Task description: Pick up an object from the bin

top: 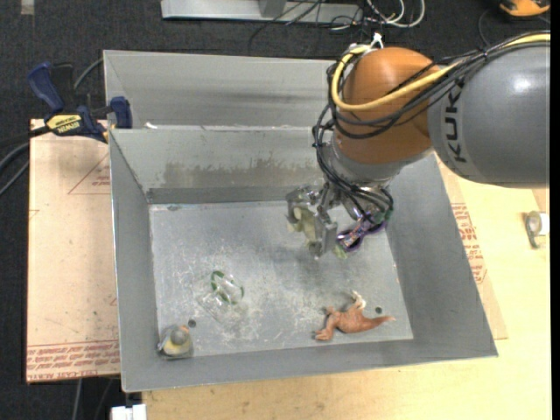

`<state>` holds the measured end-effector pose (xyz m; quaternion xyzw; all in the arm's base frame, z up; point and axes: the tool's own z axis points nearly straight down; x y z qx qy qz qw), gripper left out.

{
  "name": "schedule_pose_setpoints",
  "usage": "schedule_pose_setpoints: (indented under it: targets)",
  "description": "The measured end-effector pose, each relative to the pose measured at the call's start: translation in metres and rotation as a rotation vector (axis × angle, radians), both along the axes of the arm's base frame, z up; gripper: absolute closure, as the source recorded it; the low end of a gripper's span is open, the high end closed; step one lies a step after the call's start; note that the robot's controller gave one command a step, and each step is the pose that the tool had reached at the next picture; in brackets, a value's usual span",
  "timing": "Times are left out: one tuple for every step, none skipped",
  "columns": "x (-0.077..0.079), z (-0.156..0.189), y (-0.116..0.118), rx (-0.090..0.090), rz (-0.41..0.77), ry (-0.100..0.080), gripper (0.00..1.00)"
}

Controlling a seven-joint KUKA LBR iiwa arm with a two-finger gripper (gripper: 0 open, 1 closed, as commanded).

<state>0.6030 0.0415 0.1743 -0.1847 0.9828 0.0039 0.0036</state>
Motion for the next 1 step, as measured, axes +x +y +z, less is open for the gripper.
schedule_pose_setpoints:
  targets:
    - [0.0303, 0.0715, 0.0044, 0.002, -0.044, -0.007, 1.0]
